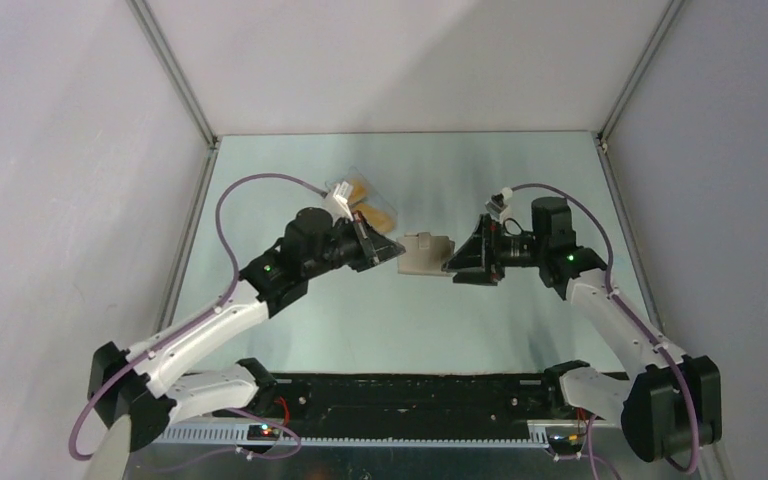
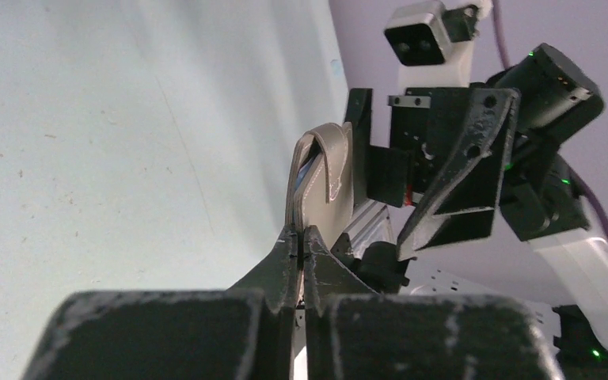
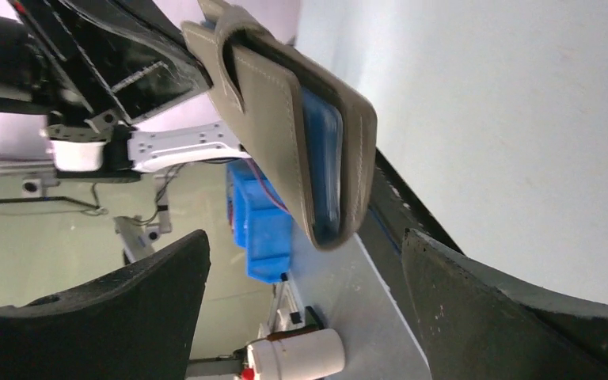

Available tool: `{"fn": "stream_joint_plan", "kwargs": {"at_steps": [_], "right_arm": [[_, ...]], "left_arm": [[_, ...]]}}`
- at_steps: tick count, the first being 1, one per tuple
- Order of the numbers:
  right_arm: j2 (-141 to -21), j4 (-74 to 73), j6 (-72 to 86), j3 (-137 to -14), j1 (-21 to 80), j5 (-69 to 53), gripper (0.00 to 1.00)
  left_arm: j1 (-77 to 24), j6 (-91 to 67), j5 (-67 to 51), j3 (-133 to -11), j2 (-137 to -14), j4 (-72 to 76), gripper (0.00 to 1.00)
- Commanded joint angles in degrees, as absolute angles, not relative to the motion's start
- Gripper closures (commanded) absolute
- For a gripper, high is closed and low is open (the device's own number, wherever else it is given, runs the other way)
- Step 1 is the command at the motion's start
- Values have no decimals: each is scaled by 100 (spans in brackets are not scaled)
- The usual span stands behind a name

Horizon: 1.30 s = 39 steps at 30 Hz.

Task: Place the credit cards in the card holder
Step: Open the card holder at the center of the board.

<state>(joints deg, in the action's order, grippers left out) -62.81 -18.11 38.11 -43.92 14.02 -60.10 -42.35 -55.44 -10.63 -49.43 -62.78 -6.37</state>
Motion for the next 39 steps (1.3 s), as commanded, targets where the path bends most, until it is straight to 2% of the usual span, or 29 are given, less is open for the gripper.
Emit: {"fn": "stream_joint_plan", "kwargs": {"at_steps": [1, 4, 8, 9, 10, 11, 12, 13, 14, 16, 17, 18, 20, 21, 23, 25, 31, 39], "right_arm": [[-6490, -19, 5018, -4410, 1675, -6441, 8], [-6620, 676, 5376, -4409, 1890, -6448, 12], [-6669, 1700, 6127, -4411, 2133, -6471, 22], [-6670, 1861, 6219, -4412, 2175, -6470, 29], [-6664, 2124, 6389, -4412, 2195, -6476, 41], [-6659, 2359, 6455, -4408, 2227, -6495, 47], [-6635, 2458, 6560, -4410, 2239, -6504, 62], [-6603, 2579, 6598, -4409, 2243, -6526, 68], [-6584, 2608, 6637, -4411, 2246, -6537, 81], [-6486, 2532, 6521, -4408, 2247, -6546, 96], [-6392, 2217, 6411, -4446, 2238, -6508, 99], [-6325, 1961, 6017, -4482, 2231, -6453, 100], [-6057, 673, 4914, -4736, 2227, -6065, 100], [-5854, -493, 4492, -5023, 2271, -5564, 100], [-5557, -1844, 3177, -5465, 2425, -4610, 100], [-5297, -2629, 2120, -5806, 2648, -3778, 100], [-4536, -3035, -198, -5878, 3011, -2747, 100], [-3591, -2237, -2247, -5135, 3384, -2006, 100]], "left_arm": [[-4222, -5528, -1045, -4910, -5756, -481, 100], [-4226, -5616, -1024, -4830, -5562, -406, 100], [-4213, -5708, -994, -4759, -5354, -354, 100], [-4212, -5734, -985, -4748, -5302, -352, 99], [-4206, -5750, -965, -4725, -5275, -352, 98], [-4208, -5766, -940, -4713, -5232, -352, 97], [-4192, -5770, -927, -4683, -5213, -352, 87], [-4183, -5817, -924, -4642, -5177, -356, 78], [-4148, -5840, -919, -4620, -5155, -364, 52], [-4090, -5883, -865, -4565, -5094, -434, 27], [-4075, -5894, -777, -4556, -5046, -494, 23], [-4042, -5891, -727, -4554, -4999, -620, 18], [-3962, -5885, -657, -4522, -4914, -748, 15], [-3932, -5877, -661, -4497, -4892, -791, 14], [-3824, -5861, -721, -4478, -4823, -892, 13], [-3741, -5824, -756, -4462, -4770, -974, 13], [-3551, -5621, -1182, -4609, -4809, -1029, 14], [-3493, -5855, -2380, -5081, -5160, -1021, 15]]}}
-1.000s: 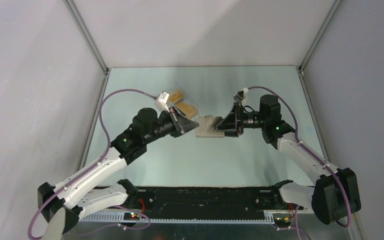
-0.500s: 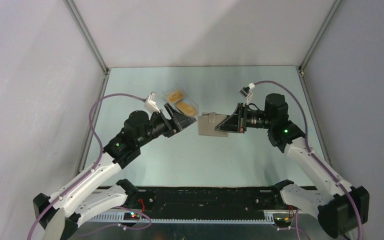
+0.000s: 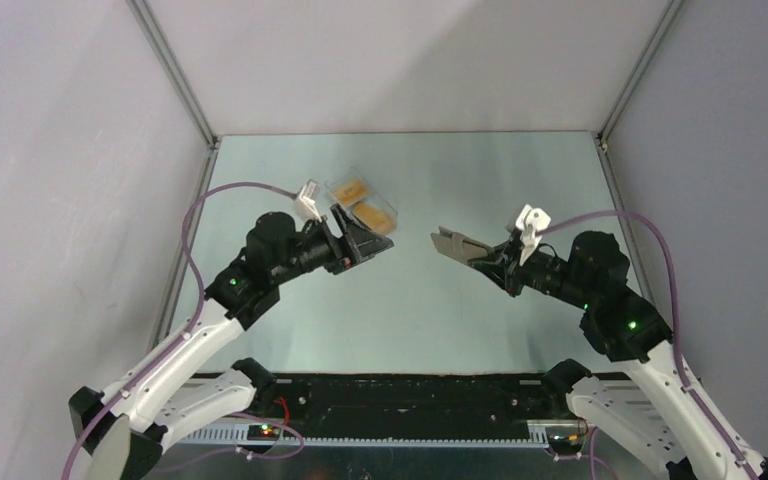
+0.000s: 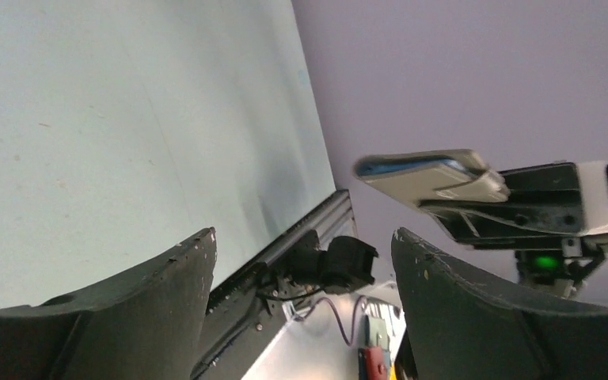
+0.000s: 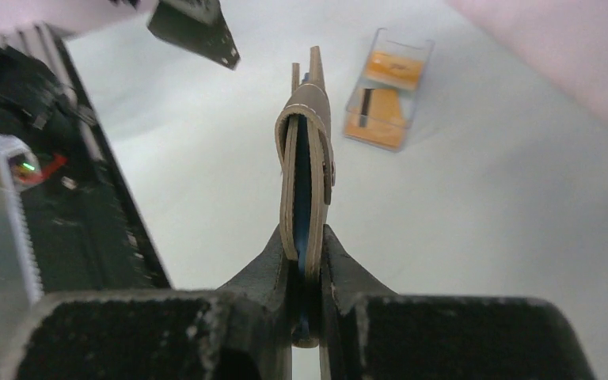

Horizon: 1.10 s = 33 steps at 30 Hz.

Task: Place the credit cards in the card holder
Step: Open the card holder at the center of the board.

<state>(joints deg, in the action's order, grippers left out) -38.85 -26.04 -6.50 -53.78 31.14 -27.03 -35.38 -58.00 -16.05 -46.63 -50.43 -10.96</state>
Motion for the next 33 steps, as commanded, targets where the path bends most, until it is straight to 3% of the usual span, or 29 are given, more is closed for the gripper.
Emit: {"fn": "stream_joint_plan", "kwargs": {"at_steps": [1, 8, 13, 19, 26, 33], "right_arm": [[-3493, -2166, -2451, -5078, 3450, -1820, 100], [-2970, -2101, -4646, -5035, 4545, -1198, 100], [-2785, -2162, -6883, -4841, 5973, 575, 100], [-2769, -797, -8927, -3983, 7907, 2663, 100], [-2986, 550, -9790, -3580, 8420, 3217, 100], [-3026, 570, -9759, -3577, 8467, 2982, 100]], "left_arm": [[-3496, -5966, -2518, -5135, -5190, -1020, 15], [-3503, -6705, -2881, -5252, -5447, -1016, 16], [-3644, -6996, -3127, -5437, -5642, -1003, 15], [-3730, -6949, -3212, -5818, -5718, -953, 15], [-4085, -6799, -3644, -5951, -5968, -680, 18], [-4237, -6418, -3654, -5665, -6433, -705, 27]]}}
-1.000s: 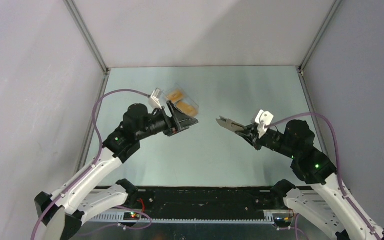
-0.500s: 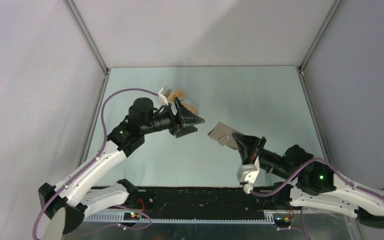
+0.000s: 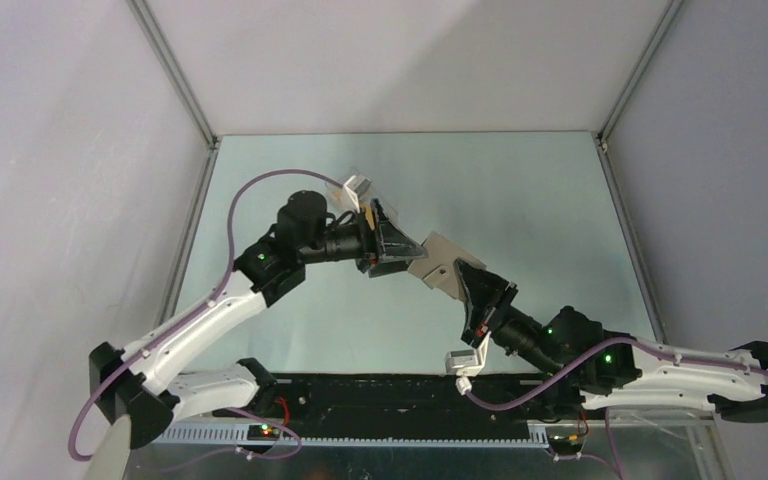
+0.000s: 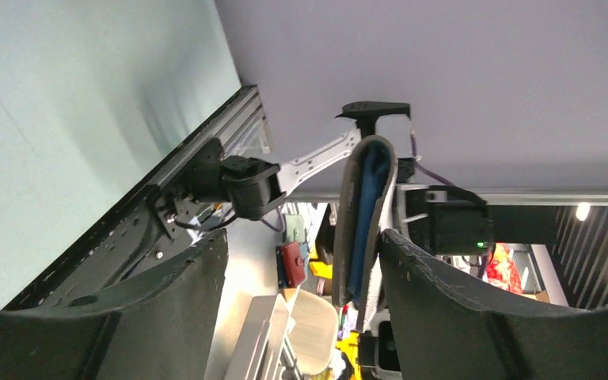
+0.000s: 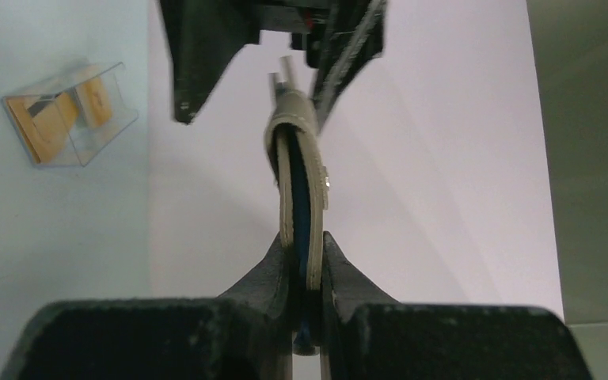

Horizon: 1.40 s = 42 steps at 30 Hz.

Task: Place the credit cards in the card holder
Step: Open the card holder at the center of the board.

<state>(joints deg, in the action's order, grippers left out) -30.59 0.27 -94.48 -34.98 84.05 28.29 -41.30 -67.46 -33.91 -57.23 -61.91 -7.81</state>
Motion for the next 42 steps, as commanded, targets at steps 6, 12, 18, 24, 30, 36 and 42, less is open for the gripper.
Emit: {"fn": "stream_joint_plan", "kwargs": {"at_steps": [6, 12, 18, 24, 30, 36, 42], "right_arm": [[-3060, 488, -9571, -3577, 8507, 2825, 100], [-3133, 442, -9364, -3577, 8516, 2763, 100], [-3168, 340, -9079, -3577, 8509, 2673, 100], [-3381, 775, -7882, -3640, 8494, 3042, 38], [-3632, -1052, -4807, -4770, 7999, 2651, 11], [-4172, -2623, -1597, -5933, 6425, 418, 7], [-4648, -2417, 1143, -6211, 4110, -3358, 10]], "left_arm": [[-4372, -6215, -3881, -5914, -6647, -326, 35], [-4460, -6197, -4139, -6032, -6908, -151, 45], [-4530, -6229, -4206, -6034, -7000, -29, 82], [-4340, -6036, -3535, -5751, -6731, -155, 100], [-3990, -5541, -1751, -5117, -5876, -581, 100], [-3944, -4910, -558, -4572, -4876, -641, 100], [-3933, -4765, -42, -4214, -4131, -718, 100]]}}
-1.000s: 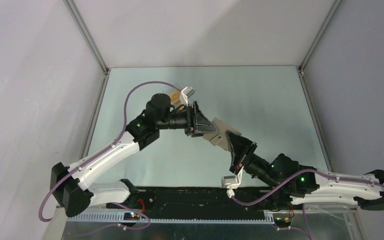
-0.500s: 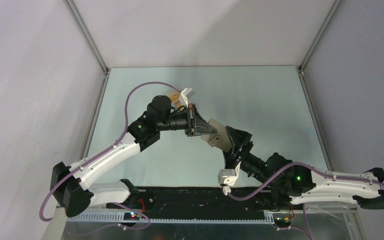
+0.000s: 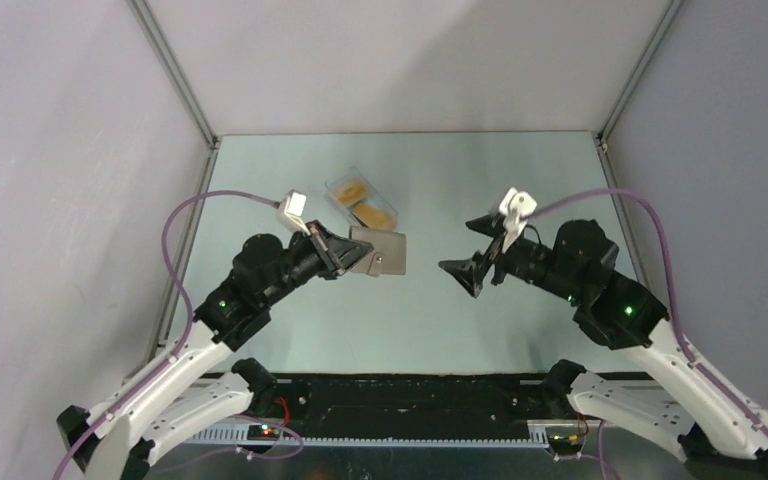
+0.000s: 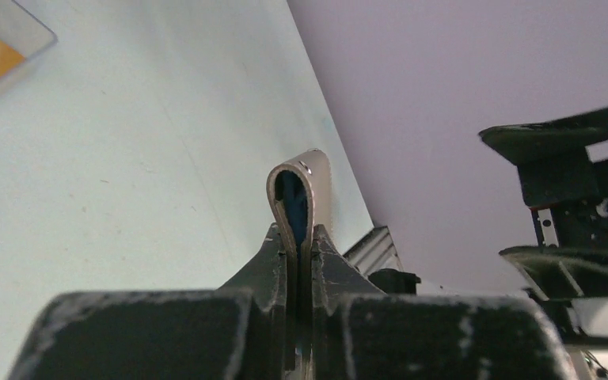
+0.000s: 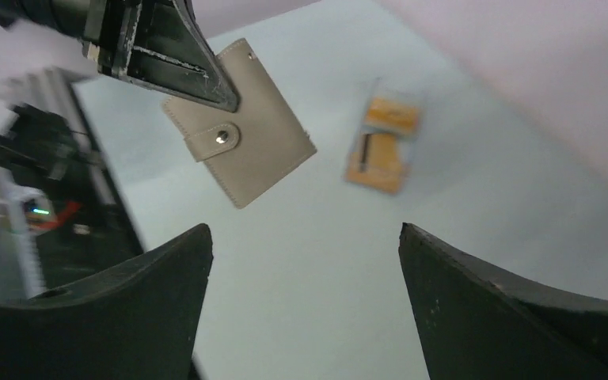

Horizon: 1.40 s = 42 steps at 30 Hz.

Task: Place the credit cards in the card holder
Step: Open the card holder at the center of the board.

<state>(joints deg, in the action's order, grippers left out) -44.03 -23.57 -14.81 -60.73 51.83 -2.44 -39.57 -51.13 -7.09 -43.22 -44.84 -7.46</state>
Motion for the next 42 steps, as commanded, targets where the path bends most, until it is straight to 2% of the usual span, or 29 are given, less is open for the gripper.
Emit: {"fn": "stream_joint_plan", "kwargs": {"at_steps": [1, 2, 4, 7, 10, 13, 15, 23, 30, 39, 42], "right_arm": [[-4744, -2233, 1433, -6099, 3691, -3753, 15], [-4780, -1661, 2105, -6007, 3524, -4465, 17], [-4877, -541, 3121, -5684, 3201, -5084, 21], [-5024, 1050, 4150, -5253, 3233, -5091, 26], [-5268, 1425, 4704, -5171, 3527, -4924, 33], [-5634, 1783, 4989, -5137, 3867, -4745, 46], [-5804, 2081, 5141, -5104, 4022, -4633, 48], [-6316, 1750, 5129, -5098, 4120, -3957, 49], [-6564, 1384, 5065, -5098, 4157, -3682, 57], [-6769, 1146, 4770, -5106, 4427, -3519, 58], [-6564, 547, 4334, -5182, 4339, -3161, 57]], "left_arm": [[-3934, -4764, -26, -4163, -4041, -720, 100], [-3931, -4766, -22, -4147, -4002, -720, 100], [-3919, -4799, -70, -4109, -3916, -729, 100], [-3911, -5035, -181, -4073, -3862, -724, 100], [-3904, -5154, -362, -4093, -3944, -646, 100], [-3904, -5200, -573, -4137, -4085, -560, 100], [-3907, -5239, -710, -4148, -4170, -516, 100], [-3911, -5467, -932, -4072, -4212, -116, 100], [-3907, -5719, -1017, -3987, -4195, 226, 100], [-3930, -5844, -1068, -4003, -4288, 407, 100], [-3932, -5818, -1115, -4016, -4293, 414, 100]]}}
